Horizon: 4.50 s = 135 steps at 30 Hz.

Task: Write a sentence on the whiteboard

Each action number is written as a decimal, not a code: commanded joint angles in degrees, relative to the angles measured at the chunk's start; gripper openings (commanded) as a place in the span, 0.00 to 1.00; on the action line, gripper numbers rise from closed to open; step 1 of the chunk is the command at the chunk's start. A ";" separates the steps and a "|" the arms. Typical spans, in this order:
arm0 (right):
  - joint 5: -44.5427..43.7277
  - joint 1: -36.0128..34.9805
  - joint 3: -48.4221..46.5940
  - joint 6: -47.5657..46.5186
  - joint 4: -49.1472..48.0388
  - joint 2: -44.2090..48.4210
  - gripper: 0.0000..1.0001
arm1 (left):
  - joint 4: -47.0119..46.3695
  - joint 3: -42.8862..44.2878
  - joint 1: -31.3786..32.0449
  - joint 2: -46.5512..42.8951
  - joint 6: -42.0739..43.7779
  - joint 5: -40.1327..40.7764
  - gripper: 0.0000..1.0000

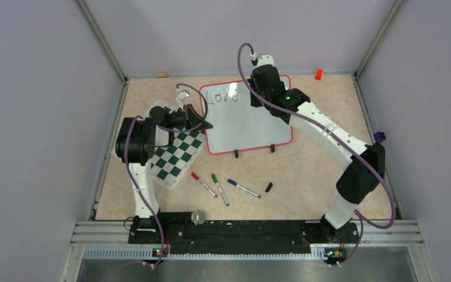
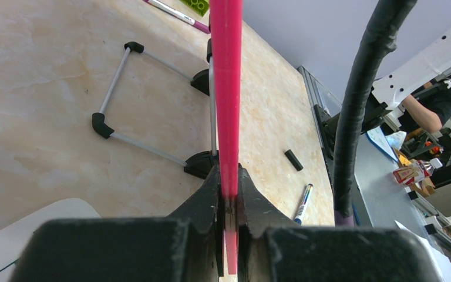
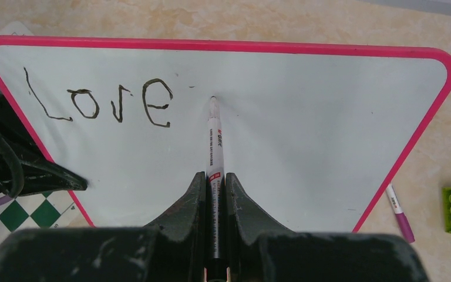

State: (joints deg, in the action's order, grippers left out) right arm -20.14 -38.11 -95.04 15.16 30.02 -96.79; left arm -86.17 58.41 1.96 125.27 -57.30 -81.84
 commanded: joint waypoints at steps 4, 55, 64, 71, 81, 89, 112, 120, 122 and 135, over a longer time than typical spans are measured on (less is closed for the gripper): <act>-1.35 -0.50 -2.51 0.13 -1.56 0.06 0.00 | -6.64 1.00 0.26 -0.20 2.59 -1.51 0.00; 0.11 0.46 -5.08 -2.37 -0.41 -1.42 0.00 | -6.64 0.91 0.23 -0.24 2.72 -1.53 0.00; 0.62 0.48 -3.41 -1.59 -0.15 -0.94 0.00 | -6.64 0.78 0.25 -0.35 2.79 -1.53 0.00; 0.01 0.49 -2.15 -1.35 -0.22 -1.03 0.00 | -6.64 0.65 0.24 -0.45 2.98 -1.37 0.00; -0.17 0.52 -0.59 -0.34 -0.14 -0.76 0.00 | -6.64 0.53 0.25 -0.48 3.07 -1.44 0.00; 0.69 0.45 2.57 0.65 -0.15 0.59 0.00 | -6.63 0.56 0.24 -0.41 3.06 -1.42 0.00; -0.10 1.06 -3.14 -1.44 -0.22 -2.45 0.00 | -6.64 0.56 0.31 -0.47 3.07 -1.43 0.00; -0.16 1.45 -4.37 -1.89 -0.20 -3.20 0.00 | -6.64 0.56 0.31 -0.47 3.07 -1.44 0.00; -0.40 1.51 -4.68 -2.12 -0.14 -3.32 0.00 | -6.64 0.52 0.25 -0.55 3.11 -1.45 0.00; -2.05 2.07 -4.60 -1.99 0.89 -3.43 0.00 | -6.64 0.43 0.24 -0.63 3.25 -1.46 0.00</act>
State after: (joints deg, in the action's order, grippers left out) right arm -19.70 -37.19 -97.62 13.58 31.33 -99.37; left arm -85.23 58.41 1.93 125.27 -57.32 -81.58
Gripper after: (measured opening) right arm 0.087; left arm 0.080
